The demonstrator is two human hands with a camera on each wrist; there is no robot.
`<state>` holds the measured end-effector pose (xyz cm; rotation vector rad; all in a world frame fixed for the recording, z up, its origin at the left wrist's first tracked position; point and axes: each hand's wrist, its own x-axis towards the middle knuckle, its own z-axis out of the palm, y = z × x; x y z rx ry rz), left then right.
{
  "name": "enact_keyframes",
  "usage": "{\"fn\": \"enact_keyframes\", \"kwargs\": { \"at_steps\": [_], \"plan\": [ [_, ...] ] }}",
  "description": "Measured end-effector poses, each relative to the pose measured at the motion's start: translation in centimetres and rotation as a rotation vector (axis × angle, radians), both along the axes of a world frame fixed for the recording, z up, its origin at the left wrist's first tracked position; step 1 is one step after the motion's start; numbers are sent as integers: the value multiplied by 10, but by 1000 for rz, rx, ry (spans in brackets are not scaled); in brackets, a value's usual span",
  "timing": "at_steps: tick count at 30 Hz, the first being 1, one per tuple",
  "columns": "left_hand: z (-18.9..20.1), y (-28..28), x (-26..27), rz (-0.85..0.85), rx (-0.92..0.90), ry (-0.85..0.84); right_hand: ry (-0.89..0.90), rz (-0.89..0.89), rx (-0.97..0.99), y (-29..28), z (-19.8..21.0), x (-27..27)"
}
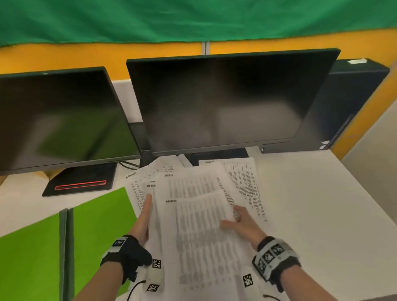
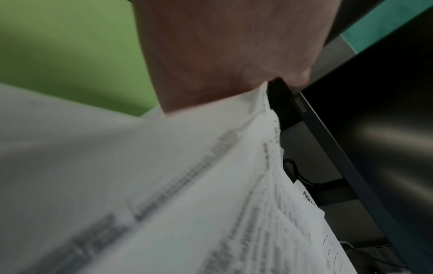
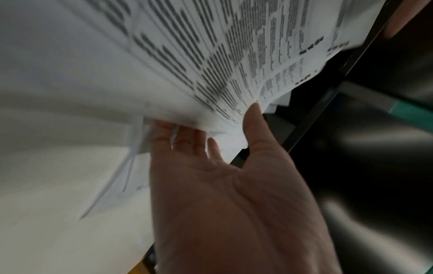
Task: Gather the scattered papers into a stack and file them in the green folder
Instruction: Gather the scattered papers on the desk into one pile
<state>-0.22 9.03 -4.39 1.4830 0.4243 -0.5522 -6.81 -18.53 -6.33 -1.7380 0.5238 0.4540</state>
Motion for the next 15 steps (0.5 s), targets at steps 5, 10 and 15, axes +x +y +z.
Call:
{"fn": "enact_keyframes", "kwargs": {
  "at_steps": [5, 10, 15],
  "plan": [
    [-9, -4, -3, -133, 239, -90, -11, 139, -229, 10, -19, 5],
    [9, -12, 1, -74, 91, -130, -145, -120, 26, -35, 18, -2],
    [26, -63, 10, -185, -118, -147, -99, -126, 450, -70, 38, -6]
  ]
}}
